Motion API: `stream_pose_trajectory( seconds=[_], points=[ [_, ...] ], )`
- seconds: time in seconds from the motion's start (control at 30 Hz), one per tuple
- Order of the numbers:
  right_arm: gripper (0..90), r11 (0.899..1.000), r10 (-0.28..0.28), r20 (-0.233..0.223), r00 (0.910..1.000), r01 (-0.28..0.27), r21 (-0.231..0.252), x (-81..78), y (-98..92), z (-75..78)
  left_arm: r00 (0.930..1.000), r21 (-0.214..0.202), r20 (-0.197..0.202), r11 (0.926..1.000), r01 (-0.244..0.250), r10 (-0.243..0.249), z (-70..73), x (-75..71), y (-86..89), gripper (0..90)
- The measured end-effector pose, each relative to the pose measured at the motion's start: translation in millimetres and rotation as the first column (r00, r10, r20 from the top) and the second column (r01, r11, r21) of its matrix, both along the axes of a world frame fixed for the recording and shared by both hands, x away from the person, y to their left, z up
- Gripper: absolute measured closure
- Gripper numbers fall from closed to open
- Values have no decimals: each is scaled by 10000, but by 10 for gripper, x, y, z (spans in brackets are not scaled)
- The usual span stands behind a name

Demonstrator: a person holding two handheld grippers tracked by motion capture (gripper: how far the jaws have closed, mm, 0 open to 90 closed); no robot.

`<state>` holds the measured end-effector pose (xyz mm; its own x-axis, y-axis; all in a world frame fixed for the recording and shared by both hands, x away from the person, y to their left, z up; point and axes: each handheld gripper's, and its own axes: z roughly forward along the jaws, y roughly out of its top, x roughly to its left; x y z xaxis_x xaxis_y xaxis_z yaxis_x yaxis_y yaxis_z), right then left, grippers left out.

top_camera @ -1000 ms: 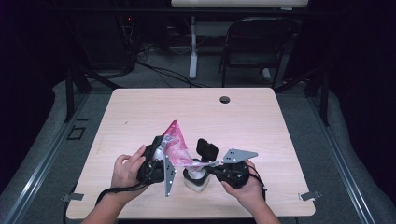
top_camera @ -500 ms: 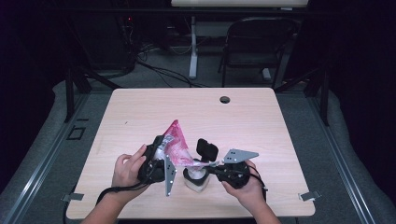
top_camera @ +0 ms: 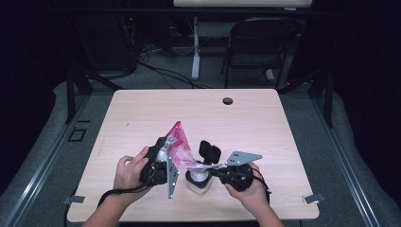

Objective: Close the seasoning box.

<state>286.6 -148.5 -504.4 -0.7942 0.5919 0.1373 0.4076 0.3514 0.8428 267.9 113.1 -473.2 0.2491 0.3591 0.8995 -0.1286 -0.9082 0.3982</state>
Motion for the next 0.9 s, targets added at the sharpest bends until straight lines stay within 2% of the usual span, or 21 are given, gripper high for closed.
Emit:
stream_pose_trajectory(
  seconds=[0.53,0.73,0.9],
  points=[
    [900,10000,13,-13,10000,-13,-34,2,-3,0,10000,-32,72,10000,14,-14,12,-3,-5,701],
    [900,10000,2,-19,10000,-2,13,-2,-10,-2,10000,117,39,9999,-24,23,28,-10,-13,701],
    [900,10000,17,-17,10000,-17,-11,-4,-9,-1,10000,37,59,10000,17,-17,29,-6,-13,701]
  ],
)
